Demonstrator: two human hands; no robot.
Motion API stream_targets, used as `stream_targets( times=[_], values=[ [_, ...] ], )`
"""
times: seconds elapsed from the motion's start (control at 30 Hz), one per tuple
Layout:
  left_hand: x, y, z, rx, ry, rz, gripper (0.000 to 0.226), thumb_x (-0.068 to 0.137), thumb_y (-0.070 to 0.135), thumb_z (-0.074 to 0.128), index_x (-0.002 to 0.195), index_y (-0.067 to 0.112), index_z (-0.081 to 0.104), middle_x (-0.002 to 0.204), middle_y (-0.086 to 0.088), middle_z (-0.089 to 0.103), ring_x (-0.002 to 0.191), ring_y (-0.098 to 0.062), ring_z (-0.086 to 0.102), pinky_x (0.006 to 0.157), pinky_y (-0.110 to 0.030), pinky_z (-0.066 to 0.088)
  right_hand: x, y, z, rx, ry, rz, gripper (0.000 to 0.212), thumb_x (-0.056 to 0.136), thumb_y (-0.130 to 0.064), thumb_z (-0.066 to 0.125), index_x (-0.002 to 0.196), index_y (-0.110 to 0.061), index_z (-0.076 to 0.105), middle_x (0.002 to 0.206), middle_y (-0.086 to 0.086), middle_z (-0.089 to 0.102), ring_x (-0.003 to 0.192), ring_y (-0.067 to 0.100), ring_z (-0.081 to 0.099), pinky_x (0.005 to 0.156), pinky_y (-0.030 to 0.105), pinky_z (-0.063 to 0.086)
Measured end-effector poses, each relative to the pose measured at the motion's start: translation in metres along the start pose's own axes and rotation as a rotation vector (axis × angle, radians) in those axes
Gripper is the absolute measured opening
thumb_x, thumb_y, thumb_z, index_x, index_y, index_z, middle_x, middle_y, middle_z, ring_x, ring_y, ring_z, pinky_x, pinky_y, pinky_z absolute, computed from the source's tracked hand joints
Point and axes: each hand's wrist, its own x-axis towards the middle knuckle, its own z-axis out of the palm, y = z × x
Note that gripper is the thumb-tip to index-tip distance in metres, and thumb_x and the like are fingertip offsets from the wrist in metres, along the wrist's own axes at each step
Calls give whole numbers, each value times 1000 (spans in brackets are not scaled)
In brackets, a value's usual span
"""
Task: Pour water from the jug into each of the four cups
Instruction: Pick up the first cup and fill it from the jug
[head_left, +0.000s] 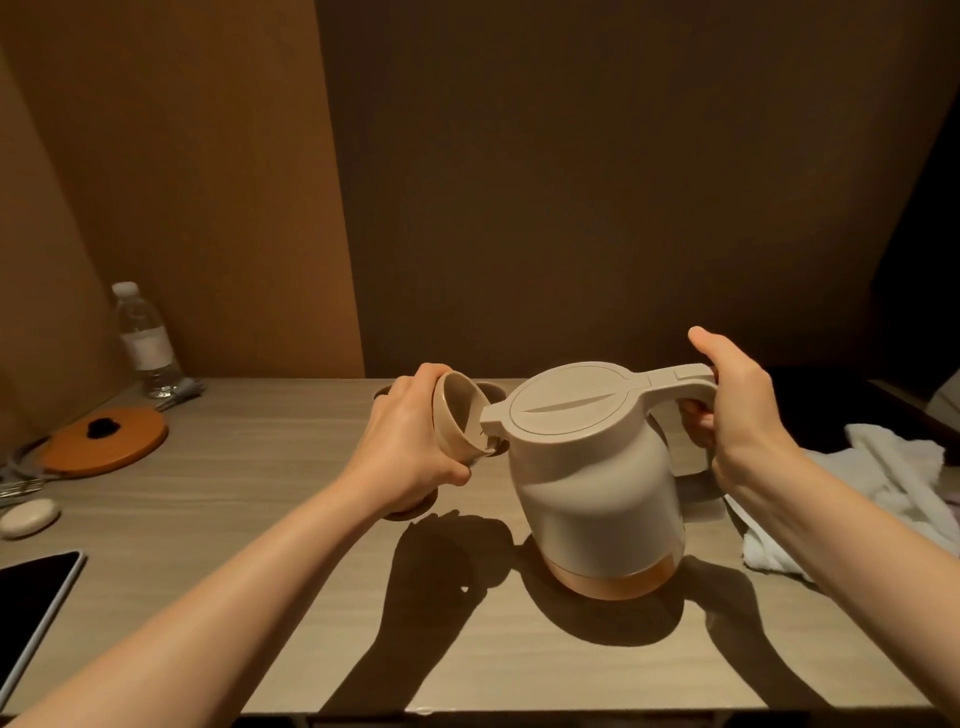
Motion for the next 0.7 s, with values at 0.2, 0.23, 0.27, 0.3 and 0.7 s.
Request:
stream_targets(
  times=[0.2,0.23,0.27,0.3,0.7],
  values=[
    [2,2,-11,42,-29,26,96,46,30,92,124,37,35,120,6,48,112,-21,46,88,-42,50,-2,2,2,-19,-5,8,49,73,-63,55,64,-15,56,76,11,62,79,27,59,73,37,43],
    [1,2,-12,45,-33,31,96,46,30,92,123,37,35,119,6,48,111,-21,46,88,-42,50,-2,3,2,-20,-6,8,49,74,-63,55,66,-14,57,77,11,63,80,27,59,73,37,43],
    [1,2,-12,47,-37,34,96,46,30,92,123,36,35,119,6,48,111,-21,46,88,-43,50,-2,3,2,-19,-6,9,49,74,-63,55,68,-14,58,79,11,64,81,26,60,74,36,44],
    [1,2,-11,48,-39,35,95,46,30,92,123,36,35,119,6,48,111,-21,47,88,-43,50,-2,4,2,-18,-5,11,49,75,-63,55,70,-14,58,81,11,64,82,26,60,73,35,44],
    [-4,0,-1,39,-43,28,95,46,32,92,124,32,37,120,6,50,109,-18,49,87,-41,52,-1,7,3,-65,-12,-5,46,81,-60,53,64,-17,53,72,5,60,78,21,56,68,31,41]
  ],
)
